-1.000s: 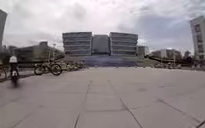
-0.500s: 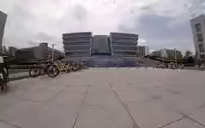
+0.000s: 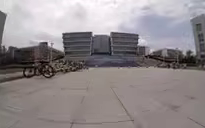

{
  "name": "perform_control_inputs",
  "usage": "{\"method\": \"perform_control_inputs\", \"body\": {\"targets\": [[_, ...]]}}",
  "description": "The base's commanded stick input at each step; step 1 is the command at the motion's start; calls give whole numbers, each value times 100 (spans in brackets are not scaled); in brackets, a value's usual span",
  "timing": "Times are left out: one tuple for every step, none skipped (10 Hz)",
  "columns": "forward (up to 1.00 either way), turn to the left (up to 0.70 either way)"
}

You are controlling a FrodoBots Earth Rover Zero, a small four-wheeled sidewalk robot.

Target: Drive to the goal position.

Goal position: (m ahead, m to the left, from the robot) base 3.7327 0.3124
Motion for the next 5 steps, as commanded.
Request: {"method": "perform_control_inputs", "body": {"targets": [[100, -23], [100, -23], [100, 0], [100, 0], [100, 0]]}}
